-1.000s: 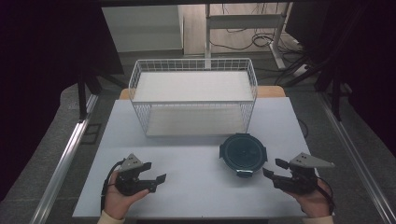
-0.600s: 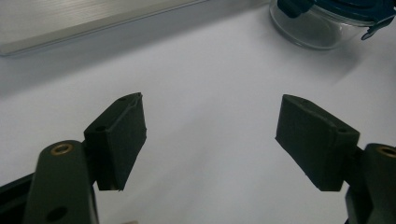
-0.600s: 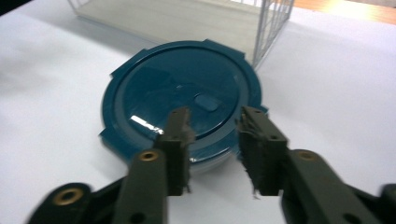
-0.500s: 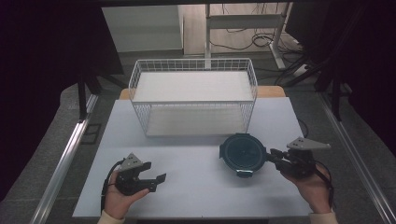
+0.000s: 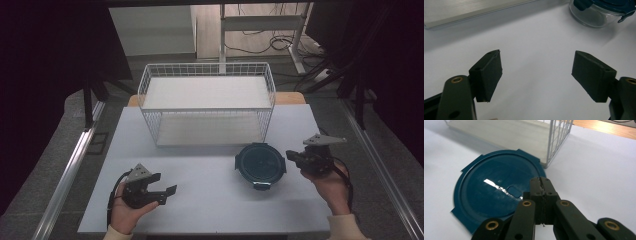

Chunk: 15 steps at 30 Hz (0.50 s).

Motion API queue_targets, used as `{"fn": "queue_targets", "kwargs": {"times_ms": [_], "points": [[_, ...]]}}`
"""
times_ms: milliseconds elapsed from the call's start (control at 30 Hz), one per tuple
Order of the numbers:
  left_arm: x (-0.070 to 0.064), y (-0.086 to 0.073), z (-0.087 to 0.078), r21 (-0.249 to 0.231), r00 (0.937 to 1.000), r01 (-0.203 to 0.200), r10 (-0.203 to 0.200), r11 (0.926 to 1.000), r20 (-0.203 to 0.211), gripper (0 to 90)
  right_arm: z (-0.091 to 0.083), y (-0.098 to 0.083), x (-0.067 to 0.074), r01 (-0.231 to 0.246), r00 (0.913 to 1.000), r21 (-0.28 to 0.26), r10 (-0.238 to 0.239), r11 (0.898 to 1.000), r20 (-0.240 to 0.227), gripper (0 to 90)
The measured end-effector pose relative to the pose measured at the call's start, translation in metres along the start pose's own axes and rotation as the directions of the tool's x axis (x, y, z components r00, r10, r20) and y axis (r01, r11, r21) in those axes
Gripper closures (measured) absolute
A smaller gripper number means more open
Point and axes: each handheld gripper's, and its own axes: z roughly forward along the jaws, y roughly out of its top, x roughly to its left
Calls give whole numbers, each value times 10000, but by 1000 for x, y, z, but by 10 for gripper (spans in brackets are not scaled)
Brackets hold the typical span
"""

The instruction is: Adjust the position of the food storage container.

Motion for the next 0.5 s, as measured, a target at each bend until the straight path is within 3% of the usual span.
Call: {"fn": "queue_targets", "kwargs": {"times_ms": [200,500], "points": [[2,0,0,9,9999,76,-76,10000,-71,235,17,14,-9,30,9995,336,-40,9994,305,895],[2,0,0,44,9998,153,-153,9999,-91,236,42,15,-18,125,9978,935,-186,9955,640,896]]}}
